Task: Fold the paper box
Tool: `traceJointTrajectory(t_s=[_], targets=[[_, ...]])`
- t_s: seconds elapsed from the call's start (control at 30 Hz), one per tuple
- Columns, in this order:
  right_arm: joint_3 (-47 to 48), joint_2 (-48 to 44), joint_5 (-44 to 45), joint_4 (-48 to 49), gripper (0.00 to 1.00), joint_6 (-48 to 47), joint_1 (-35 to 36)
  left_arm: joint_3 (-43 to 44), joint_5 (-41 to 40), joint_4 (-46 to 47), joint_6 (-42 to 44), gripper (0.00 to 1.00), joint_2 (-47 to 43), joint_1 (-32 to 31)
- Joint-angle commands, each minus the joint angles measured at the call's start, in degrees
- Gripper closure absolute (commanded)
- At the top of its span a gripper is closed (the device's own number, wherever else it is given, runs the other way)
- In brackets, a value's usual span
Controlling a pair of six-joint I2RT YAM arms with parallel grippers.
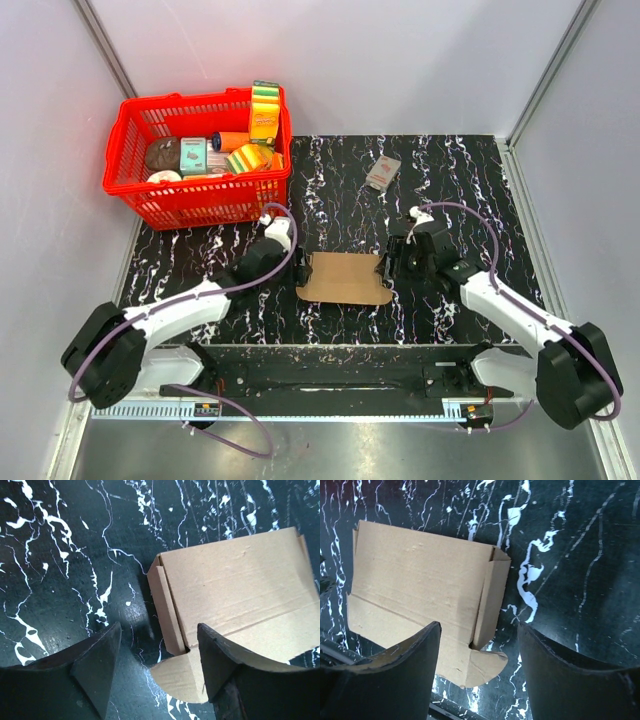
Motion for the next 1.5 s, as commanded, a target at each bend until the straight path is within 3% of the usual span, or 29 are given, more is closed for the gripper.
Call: traceJointTrajectory(t_s=[0.0,0.07,0.1,0.17,0.27,0.47,0.53,0.6,0.67,0.8,1.07,1.17,1.47], targets=[[0.69,-4.60,7.37,-1.01,0.31,1.20,0.00,1.44,-1.15,-1.25,0.79,0.32,-5.69,0.34],[-0.54,-6.44,9.20,-0.04,0.25,2.52,0.00,0.64,-0.71,-1.25,0.53,0.28,-7.45,0.34],[-0.63,-7.06,9.66,-0.04,0.10,2.35,0.00,-0.06,-0.54,-1.16,0.35,0.25,-9.46,0.34],[-0.89,-9.16,10.36,0.14,0.00,2.61,-0.17,-0.85,-0.18,-1.07,0.00,0.14,-11.41,0.43],[-1.68,-11.98,13.35,1.89,0.00,2.62,-0.35,-2.00,0.69,-0.98,-0.62,0.01,-15.10,0.69],[-3.44,-17.26,18.53,5.93,0.14,-2.05,-0.35,0.28,1.84,-5.46,-0.27,0.01,-17.65,1.22],[-3.53,-17.70,18.45,5.86,0.16,4.26,-0.35,0.20,3.06,-5.90,-0.09,0.01,-17.83,1.22],[-1.00,-15.26,11.56,3.14,0.02,5.60,-0.44,-0.15,3.68,-5.99,-0.18,0.01,-17.92,1.13],[4.98,-8.76,7.82,-2.22,0.00,3.41,-0.44,-0.68,4.30,-5.82,-0.44,0.01,-17.92,1.22],[8.07,-5.13,12.89,-4.26,0.00,7.53,-0.44,-0.86,4.56,-6.16,-0.97,0.01,-18.18,1.22],[6.14,-4.69,11.16,-1.53,0.00,7.18,-0.44,-1.82,5.26,-5.81,-1.93,0.01,-18.54,1.22],[8.33,-3.11,5.47,-5.48,0.00,3.16,-0.44,-2.26,7.02,-6.25,-2.20,0.01,-17.66,1.22],[1.40,-6.36,-1.66,-10.33,0.10,5.68,0.00,-8.23,10.02,-1.25,-4.48,0.01,-17.31,0.70]])
